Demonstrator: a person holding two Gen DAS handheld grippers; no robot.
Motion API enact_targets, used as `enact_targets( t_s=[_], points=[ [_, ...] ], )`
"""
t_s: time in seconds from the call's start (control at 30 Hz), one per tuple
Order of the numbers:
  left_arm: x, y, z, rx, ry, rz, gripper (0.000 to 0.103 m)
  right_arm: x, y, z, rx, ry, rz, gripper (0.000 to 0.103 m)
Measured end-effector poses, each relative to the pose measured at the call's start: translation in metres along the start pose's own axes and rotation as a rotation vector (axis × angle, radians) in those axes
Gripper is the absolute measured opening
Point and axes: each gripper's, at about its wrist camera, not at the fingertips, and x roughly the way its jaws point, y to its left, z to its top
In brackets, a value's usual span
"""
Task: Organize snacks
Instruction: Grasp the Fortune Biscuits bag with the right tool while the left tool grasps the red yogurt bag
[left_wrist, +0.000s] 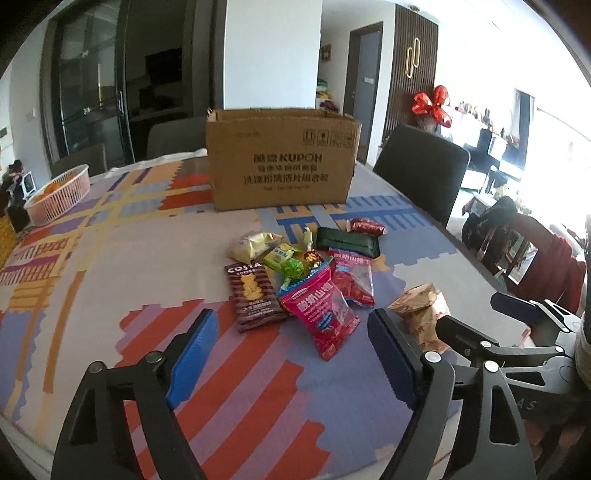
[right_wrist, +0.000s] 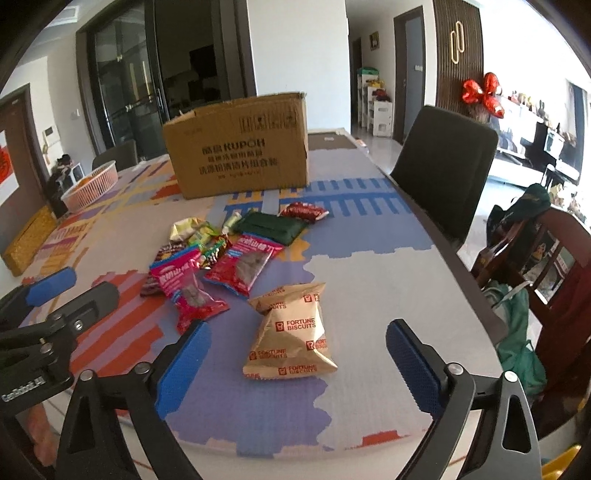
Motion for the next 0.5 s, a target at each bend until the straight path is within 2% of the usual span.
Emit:
enact_targets(
  t_s=[0.27,0.5],
  points=[
    [0.036,0.001,-0.001,-0.024,0.077,-0.053,0.065,0.028,0.0,0.001,0.002,0.07,0.035,0.081],
    [0.062,-0.001,-0.001,-0.05,0.134,-0.101,0.055,0.045,0.002,0.003,0.002,0.112,0.055,0.068]
  ],
)
